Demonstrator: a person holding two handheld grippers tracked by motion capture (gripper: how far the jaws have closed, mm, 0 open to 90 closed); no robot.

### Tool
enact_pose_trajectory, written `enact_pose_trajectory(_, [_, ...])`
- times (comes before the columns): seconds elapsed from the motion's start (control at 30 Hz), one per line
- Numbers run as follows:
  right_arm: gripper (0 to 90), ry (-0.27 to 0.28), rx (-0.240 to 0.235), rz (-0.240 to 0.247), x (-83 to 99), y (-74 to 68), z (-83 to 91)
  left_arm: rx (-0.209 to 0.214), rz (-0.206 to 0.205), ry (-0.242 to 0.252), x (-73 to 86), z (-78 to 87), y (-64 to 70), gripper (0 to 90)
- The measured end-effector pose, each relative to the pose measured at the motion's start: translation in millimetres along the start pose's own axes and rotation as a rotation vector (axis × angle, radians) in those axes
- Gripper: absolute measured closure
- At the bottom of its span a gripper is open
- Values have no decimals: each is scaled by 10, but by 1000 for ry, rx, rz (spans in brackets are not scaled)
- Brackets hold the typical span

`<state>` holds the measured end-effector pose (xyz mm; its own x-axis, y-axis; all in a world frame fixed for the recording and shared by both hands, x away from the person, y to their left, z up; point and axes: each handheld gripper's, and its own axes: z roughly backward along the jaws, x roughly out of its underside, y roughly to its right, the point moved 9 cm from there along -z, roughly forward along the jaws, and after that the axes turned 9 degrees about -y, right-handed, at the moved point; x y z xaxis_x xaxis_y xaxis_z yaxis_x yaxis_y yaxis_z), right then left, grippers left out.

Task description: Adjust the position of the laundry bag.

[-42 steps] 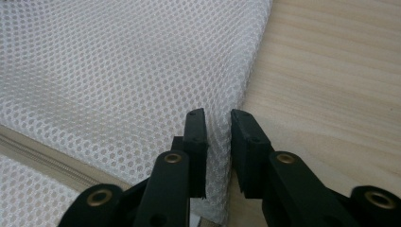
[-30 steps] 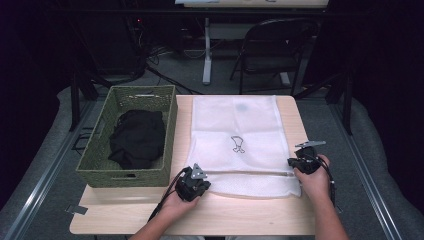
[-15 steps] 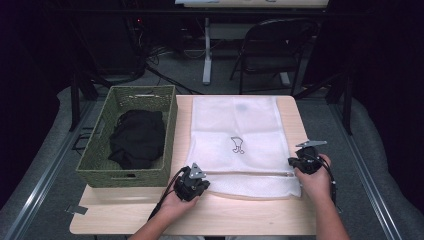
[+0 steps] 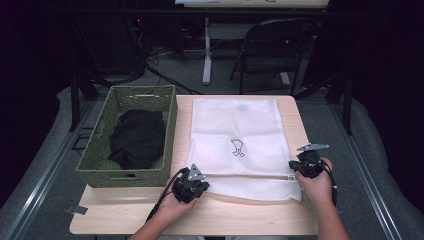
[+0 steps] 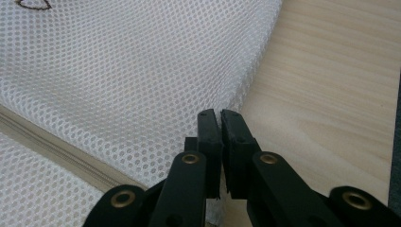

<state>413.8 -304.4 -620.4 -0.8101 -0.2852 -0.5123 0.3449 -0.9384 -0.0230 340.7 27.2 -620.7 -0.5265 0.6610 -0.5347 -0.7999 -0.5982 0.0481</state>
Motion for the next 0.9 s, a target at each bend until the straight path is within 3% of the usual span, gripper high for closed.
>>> enact_pose_trajectory(0.23, [874, -1, 16, 23, 49, -38, 41, 6, -4, -6, 36, 37, 59, 879])
enact_pose_trajectory(0.8, [874, 12, 6, 61, 233, -176, 206, 17, -29, -34, 165, 130, 206, 879])
enact_pose_trajectory(0.9, [874, 12, 6, 69, 257, -198, 221, 22, -18, -34, 190, 151, 235, 879])
